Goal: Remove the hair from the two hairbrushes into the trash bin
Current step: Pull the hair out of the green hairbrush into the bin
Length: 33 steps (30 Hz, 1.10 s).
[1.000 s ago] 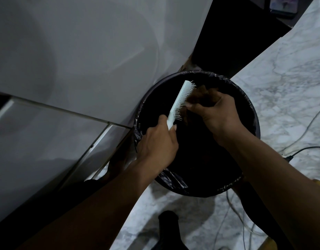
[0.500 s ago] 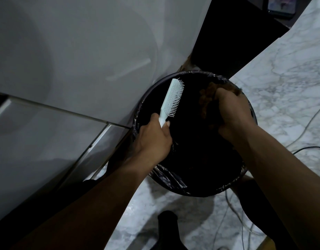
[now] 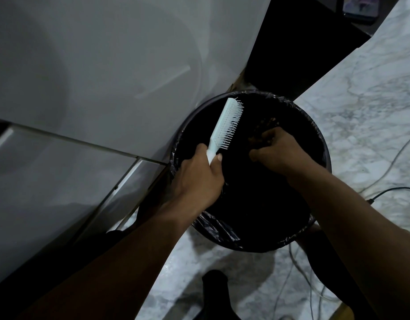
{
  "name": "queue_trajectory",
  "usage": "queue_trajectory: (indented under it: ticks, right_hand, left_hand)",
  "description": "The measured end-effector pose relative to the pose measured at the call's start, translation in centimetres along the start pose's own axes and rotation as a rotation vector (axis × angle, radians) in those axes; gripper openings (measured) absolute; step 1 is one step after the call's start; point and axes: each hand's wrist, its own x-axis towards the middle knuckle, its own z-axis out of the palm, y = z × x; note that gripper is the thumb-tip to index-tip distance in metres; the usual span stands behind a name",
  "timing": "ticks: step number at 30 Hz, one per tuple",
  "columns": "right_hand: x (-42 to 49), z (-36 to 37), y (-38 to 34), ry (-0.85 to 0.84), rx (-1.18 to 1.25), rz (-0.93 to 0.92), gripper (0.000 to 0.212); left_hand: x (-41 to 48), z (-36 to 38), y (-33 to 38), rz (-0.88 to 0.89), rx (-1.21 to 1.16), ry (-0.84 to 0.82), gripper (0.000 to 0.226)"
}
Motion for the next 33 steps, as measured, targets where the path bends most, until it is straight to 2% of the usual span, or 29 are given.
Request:
queue_trajectory:
  ticks: [2, 5, 8, 11, 13, 16, 19, 24, 29, 33]
  right_hand:
    - [0.5, 0.1, 0.3, 0.006, 0.057, -0.007, 0.066]
    - [-0.5, -0.1, -0.8, 0.03, 0.332, -0.1, 0.037]
    - [-0.3, -0.3, -1.3, 0.007, 0.65, -0.103, 0.04]
    - [-0.1, -0.3, -1.5, -0.104, 0.834, -0.046, 0.027]
    - [-0.2, -0.1, -1.5, -0.147, 0.781, -0.053, 0.019]
    - [-0.8, 0.1, -1.6, -0.164, 0.71, -0.138, 0.026]
    - [-0.8, 0.2, -1.3, -0.137, 0.742, -0.21, 0.026]
    - [-0.2, 0.6, -0.9, -0.038, 0.742, -0.25, 0.024]
    - [-0.1, 1.1, -0.8, 0.143, 0.608, -0.289, 0.027]
    - [0.1, 0.8, -1.1, 0.185, 0.759, -0.194, 0.027]
  left_hand:
    - [-0.1, -0.1, 0.1, 0.011, 0.001, 0.002, 0.025]
    - [-0.4, -0.1, 0.3, 0.057, 0.011, -0.007, 0.025]
    - [-0.7, 0.2, 0.5, 0.124, 0.047, -0.034, 0.025]
    - [-0.8, 0.5, 0.5, 0.172, 0.057, -0.063, 0.025]
    - [-0.7, 0.4, 0.4, 0.162, 0.04, -0.064, 0.024]
    - [-0.6, 0.3, 0.4, 0.145, 0.01, -0.046, 0.025]
    - [-0.5, 0.4, 0.4, 0.134, 0.007, -0.029, 0.026]
    - [-0.6, 0.5, 0.5, 0.134, -0.061, -0.059, 0.026]
    - [-0.4, 0.4, 0.7, 0.114, -0.117, -0.083, 0.031]
    - [0.1, 0.4, 0.3, 0.024, -0.162, -0.086, 0.031]
